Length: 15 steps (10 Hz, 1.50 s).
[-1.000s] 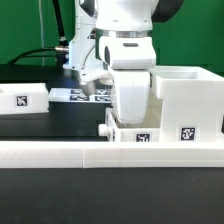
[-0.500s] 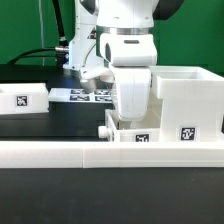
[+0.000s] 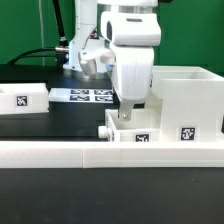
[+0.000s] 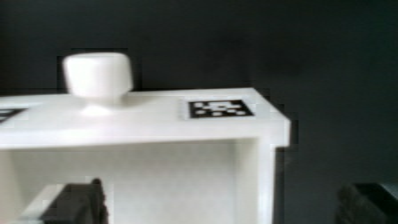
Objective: Assemble drawer
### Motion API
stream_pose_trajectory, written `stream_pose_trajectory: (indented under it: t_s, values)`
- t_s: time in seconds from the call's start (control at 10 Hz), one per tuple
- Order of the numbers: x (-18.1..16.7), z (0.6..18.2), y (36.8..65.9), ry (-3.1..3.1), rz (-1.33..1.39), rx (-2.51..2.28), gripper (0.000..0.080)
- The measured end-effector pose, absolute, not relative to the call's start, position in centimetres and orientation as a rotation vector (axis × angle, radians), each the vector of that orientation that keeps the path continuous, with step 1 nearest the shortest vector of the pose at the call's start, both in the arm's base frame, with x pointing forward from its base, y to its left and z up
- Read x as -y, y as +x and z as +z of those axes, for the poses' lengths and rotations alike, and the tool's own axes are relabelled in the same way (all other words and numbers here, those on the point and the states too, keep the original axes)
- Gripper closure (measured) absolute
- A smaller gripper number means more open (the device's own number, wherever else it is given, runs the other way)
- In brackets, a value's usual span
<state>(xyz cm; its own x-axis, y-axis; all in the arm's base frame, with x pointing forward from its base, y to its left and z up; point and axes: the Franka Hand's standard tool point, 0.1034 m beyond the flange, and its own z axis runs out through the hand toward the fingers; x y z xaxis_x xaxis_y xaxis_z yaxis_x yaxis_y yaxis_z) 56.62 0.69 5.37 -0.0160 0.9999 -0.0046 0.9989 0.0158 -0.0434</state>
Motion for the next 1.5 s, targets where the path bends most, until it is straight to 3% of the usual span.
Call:
stream_pose_trajectory:
  t_s: [0.2,0.5,1.0,1.3,1.5]
  values:
    - [0.3,6.7,57.8,-2.197,0.051,2.225,0.015]
    - [1.0,6.1,57.6,-2.15,0.052,2.253,0.015]
    - [6.3,4.4,59.0,-2.034,-0.09,2.238,0.015]
    - [5.5,2.1,58.3,-1.979,-0.117,2.22,0.015]
    - [4.7,1.6,58.6,-1.978,-0.142,2.234,0.015]
